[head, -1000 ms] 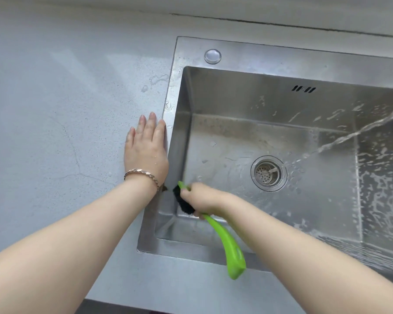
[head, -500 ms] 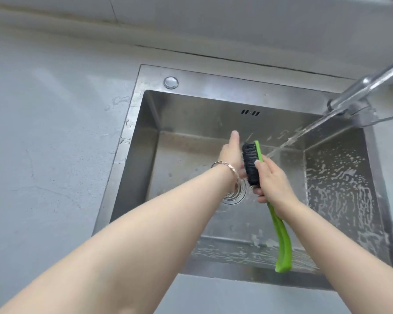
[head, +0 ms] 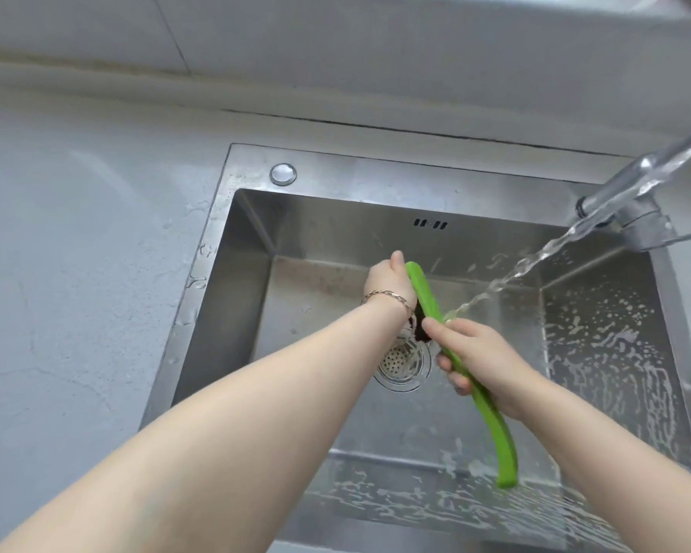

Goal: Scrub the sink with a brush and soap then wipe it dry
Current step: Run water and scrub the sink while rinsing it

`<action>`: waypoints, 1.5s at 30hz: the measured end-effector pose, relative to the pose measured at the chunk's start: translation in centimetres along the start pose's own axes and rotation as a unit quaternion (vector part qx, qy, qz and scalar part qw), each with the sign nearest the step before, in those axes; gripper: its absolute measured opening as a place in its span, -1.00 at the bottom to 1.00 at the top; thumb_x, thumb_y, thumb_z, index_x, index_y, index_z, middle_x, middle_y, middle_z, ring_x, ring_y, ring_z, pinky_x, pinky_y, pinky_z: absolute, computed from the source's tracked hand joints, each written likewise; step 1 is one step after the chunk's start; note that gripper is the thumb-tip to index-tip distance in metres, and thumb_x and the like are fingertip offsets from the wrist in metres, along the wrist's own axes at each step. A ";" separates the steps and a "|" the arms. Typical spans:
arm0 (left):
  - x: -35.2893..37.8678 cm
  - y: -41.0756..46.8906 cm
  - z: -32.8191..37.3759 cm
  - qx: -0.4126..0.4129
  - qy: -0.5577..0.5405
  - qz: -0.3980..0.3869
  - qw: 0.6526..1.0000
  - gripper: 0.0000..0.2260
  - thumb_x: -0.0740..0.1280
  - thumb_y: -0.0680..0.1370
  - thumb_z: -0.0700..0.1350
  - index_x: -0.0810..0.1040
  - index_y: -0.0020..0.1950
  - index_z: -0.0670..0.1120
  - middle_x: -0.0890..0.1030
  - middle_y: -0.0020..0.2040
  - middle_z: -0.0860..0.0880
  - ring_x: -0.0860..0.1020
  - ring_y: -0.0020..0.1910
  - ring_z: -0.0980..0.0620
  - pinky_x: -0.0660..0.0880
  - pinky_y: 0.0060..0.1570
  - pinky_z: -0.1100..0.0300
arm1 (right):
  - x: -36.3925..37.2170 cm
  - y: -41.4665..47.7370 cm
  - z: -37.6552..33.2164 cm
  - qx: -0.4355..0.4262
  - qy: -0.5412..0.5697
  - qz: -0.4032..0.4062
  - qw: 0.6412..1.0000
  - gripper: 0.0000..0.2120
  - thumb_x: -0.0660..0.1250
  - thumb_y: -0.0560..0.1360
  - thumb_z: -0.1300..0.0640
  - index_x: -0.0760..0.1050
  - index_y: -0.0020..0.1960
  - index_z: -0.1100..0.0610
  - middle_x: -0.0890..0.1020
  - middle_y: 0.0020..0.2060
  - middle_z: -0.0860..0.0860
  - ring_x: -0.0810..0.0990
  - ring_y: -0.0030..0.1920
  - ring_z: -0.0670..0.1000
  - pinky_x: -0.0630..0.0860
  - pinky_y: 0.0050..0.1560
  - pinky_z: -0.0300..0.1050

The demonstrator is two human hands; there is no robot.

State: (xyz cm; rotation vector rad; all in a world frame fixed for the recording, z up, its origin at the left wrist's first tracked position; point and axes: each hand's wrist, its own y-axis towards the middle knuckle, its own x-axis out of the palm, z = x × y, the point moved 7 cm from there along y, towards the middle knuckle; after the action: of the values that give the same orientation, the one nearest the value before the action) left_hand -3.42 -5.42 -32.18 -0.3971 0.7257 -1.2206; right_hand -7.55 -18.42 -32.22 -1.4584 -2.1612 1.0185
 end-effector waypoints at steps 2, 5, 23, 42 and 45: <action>-2.2 1.2 0.0 0.053 0.130 0.012 0.990 -0.72 0.07 0.61 -0.24 0.41 0.28 -0.21 0.51 0.20 -0.23 0.48 0.17 -0.17 0.35 0.10 0.15 | -1.7 1.9 -1.0 -0.073 -0.124 0.098 0.985 -0.75 0.41 0.45 0.06 0.50 0.07 0.12 0.54 -0.38 0.07 0.48 -0.52 -0.07 0.34 -0.54 -0.29; -5.7 2.7 -1.5 0.077 0.257 0.022 0.963 -0.63 0.06 0.56 -0.29 0.33 0.34 -0.05 0.50 0.21 -0.16 0.50 0.11 -0.15 0.41 0.06 0.11 | -2.8 5.1 -3.3 -0.201 -0.376 0.211 0.879 -0.64 0.30 0.53 0.14 0.44 0.32 0.03 0.63 -0.05 0.15 0.61 -0.07 0.17 0.54 -0.13 -0.03; -15.3 5.4 -2.2 0.363 0.568 0.206 0.710 -0.78 0.16 0.25 -0.31 0.59 -0.30 -0.20 0.66 -0.13 -0.16 0.64 -0.04 -0.17 0.15 0.24 0.01 | 0.0 16.7 -1.7 -0.247 -0.678 0.128 0.680 -0.40 0.32 0.42 0.26 0.33 0.43 -0.01 0.65 -0.03 0.15 0.65 -0.14 0.19 0.54 -0.20 -0.06; -19.3 5.2 -2.9 0.219 0.532 0.207 0.791 -0.38 0.10 0.56 0.02 -0.12 0.53 -0.06 -0.21 0.53 -0.05 -0.22 0.50 0.03 -0.26 0.43 0.09 | 9.9 15.7 -4.4 -0.232 -0.536 0.132 0.801 -0.43 0.17 0.47 0.34 0.33 0.42 -0.04 0.62 -0.02 0.18 0.60 -0.04 0.22 0.50 -0.14 -0.02; -19.3 5.2 -2.9 0.213 0.534 0.198 0.794 -0.37 0.07 0.57 0.03 -0.19 0.52 -0.06 -0.26 0.52 -0.06 -0.25 0.50 0.02 -0.27 0.43 0.07 | 8.6 12.6 -8.1 -0.439 -0.466 0.284 0.714 -0.55 0.23 0.30 0.36 0.63 0.12 0.09 0.61 -0.39 0.08 0.55 -0.48 0.14 0.42 -0.56 -0.16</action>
State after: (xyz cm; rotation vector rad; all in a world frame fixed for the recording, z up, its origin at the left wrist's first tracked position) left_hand -4.83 14.73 -32.00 0.8870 1.3564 -1.0909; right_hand 2.26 -4.91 -36.63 -2.5611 -3.3139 1.0973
